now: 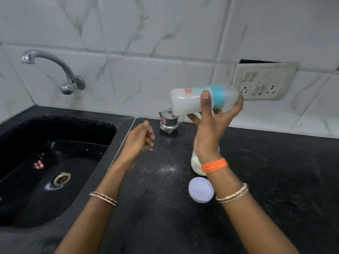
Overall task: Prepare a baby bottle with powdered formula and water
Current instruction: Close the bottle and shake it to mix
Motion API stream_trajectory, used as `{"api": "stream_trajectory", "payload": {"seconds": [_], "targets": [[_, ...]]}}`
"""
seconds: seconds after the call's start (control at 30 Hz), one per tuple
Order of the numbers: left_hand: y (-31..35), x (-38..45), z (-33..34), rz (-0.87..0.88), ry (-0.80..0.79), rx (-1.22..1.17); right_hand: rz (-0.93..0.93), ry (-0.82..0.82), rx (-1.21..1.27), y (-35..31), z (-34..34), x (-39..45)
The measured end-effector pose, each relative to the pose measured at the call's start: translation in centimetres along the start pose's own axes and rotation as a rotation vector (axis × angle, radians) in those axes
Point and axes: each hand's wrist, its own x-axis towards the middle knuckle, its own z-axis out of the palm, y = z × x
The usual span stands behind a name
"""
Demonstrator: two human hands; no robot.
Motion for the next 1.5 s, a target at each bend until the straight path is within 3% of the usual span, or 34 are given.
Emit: {"api": "stream_trajectory", "payload": {"seconds": [0.03, 0.13, 0.33, 0.43, 0.5, 0.57, 0.63, 0.73, 0.77, 0.87, 0.9, 1.0, 1.13, 1.23, 1.27, 1.37, 1.4, 1.5], "targets": [[0.6, -0.5, 0.2, -0.100, -0.103, -0.147, -0.007, 0.008, -0.019, 0.4, 0.1, -0.3], [1.7, -1.9, 0.2, -0.256, -0.311, -0.431, 0.084, -0.307, -0.201, 1.8, -0.3, -2.1], [1.5, -2.3, -0.4, -0.254, -0.173, -0.596, 0.243, -0.463, -0.374, 1.7, -0.9, -1.0], [1.3, -2.0, -0.4, -0.142, -0.232, -0.654, 0.248, -0.506, -0.430, 1.7, -0.6, -1.2], [1.5, -1.8, -0.2, -0.066, -0.312, -0.687, 0.086, -0.494, -0.531, 2.4, -0.3, -1.9], [1.9, -1.8, -0.2, -0.023, -0.357, -0.735, 0.052, -0.429, -0.527, 2.8, -0.1, -2.2], [2.3, -1.8, -0.6, -0.029, -0.326, -0.736, 0.176, -0.299, -0.331, 2.4, 0.0, -1.5], [2.2, -1.6, -1.1, -0.039, -0.177, -0.686, 0.360, 0.094, 0.145, 2.4, -0.1, -0.7], [2.0, -1.5, -1.2, -0.041, -0.121, -0.634, 0.387, 0.113, 0.198, 2.3, -0.1, -1.0], [1.0, -1.4, -1.5, -0.085, -0.043, -0.504, 0.400, -0.169, 0.075, 2.2, -0.2, -2.8], [0.7, -1.4, -1.7, -0.101, -0.033, -0.487, 0.367, -0.169, 0.069, 2.2, -0.2, -2.9], [0.0, -1.6, -2.0, -0.118, -0.020, -0.488, 0.256, 0.083, 0.202, 1.7, -0.8, -1.4], [-0.4, -1.9, -1.4, -0.130, -0.075, -0.438, 0.144, -0.188, -0.058, 0.8, -1.7, -2.1], [-0.2, -2.0, -1.0, -0.095, -0.113, -0.414, 0.126, 0.085, 0.059, 1.3, -2.0, -1.6], [-0.2, -2.0, -0.7, -0.085, -0.124, -0.403, 0.132, 0.091, 0.053, 1.6, -2.2, -1.5], [0.0, -2.3, 0.0, -0.133, -0.167, -0.316, 0.118, -0.299, -0.243, 1.5, -2.2, -2.9], [0.0, -2.3, 0.2, -0.162, -0.176, -0.284, 0.088, -0.318, -0.266, 1.7, -2.2, -3.3], [0.7, -2.8, 0.3, -0.270, -0.292, -0.303, 0.045, -0.052, -0.138, 1.6, -1.6, -3.2]]}}
